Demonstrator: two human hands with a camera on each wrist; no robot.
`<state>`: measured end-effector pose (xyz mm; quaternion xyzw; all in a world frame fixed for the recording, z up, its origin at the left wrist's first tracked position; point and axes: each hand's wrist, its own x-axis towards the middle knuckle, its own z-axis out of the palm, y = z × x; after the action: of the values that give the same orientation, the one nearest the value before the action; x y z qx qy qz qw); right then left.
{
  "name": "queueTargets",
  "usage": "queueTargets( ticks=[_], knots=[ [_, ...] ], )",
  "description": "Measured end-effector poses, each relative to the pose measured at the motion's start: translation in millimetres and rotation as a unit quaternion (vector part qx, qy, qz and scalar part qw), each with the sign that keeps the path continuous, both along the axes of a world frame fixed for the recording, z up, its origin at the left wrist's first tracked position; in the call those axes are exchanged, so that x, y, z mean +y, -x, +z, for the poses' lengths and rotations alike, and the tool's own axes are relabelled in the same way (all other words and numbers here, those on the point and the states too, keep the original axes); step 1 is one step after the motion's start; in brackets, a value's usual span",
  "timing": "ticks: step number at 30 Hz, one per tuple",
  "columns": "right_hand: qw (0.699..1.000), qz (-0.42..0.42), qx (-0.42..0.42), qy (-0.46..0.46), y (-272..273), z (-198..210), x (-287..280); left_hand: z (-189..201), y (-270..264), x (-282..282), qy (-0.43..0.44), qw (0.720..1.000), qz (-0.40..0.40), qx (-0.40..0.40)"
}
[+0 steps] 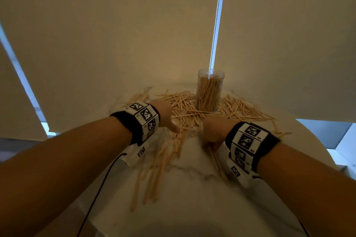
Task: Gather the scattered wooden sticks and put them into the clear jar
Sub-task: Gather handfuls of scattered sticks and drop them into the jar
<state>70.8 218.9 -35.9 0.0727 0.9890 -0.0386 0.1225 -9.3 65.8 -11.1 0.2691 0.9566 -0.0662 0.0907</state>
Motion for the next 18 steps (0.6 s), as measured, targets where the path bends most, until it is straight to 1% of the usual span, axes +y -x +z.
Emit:
queueTargets(
  ticks=[1, 3, 4, 5, 7, 8, 11, 12, 14, 15, 16, 18],
  knots=[
    [1.0, 0.007, 0.006, -0.022, 3, 1, 1, 6, -7, -6, 0.048, 0.998, 0.013, -0.028],
    [0.997, 0.018, -0.02, -0.077, 8, 3, 2, 12, -19, -16, 0.149, 0.985, 0.029, -0.082],
    [0.995, 0.017, -0.031, -0.094, 11, 4, 3, 9, -25, -20, 0.189, 0.975, 0.034, -0.108],
    [0.994, 0.016, -0.035, -0.1, 14, 3, 4, 4, -28, -22, 0.21, 0.967, 0.041, -0.14],
    [0.996, 0.018, -0.012, -0.092, 18, 2, 3, -11, -32, -24, 0.197, 0.959, 0.051, -0.195],
    [0.996, 0.022, -0.003, -0.091, 20, 2, 2, -15, -34, -25, 0.179, 0.962, 0.043, -0.2],
    [0.993, 0.02, -0.026, -0.11, 29, 3, -7, -17, -28, -24, 0.124, 0.98, 0.009, -0.155],
    [0.995, 0.01, -0.032, -0.097, 35, 3, -12, -16, -26, -23, 0.117, 0.983, -0.001, -0.143],
    [0.997, -0.006, -0.035, -0.067, 47, 3, -19, -14, -23, -19, 0.115, 0.982, -0.009, -0.152],
    [0.997, -0.01, -0.039, -0.067, 53, 1, -23, -14, -20, -16, 0.112, 0.981, -0.012, -0.158],
    [0.996, -0.009, -0.04, -0.073, 59, -2, -24, -14, -18, -14, 0.105, 0.982, -0.017, -0.155],
    [0.993, 0.006, -0.029, -0.114, 69, -10, -26, -16, -14, -10, 0.087, 0.987, -0.033, -0.13]
  ],
)
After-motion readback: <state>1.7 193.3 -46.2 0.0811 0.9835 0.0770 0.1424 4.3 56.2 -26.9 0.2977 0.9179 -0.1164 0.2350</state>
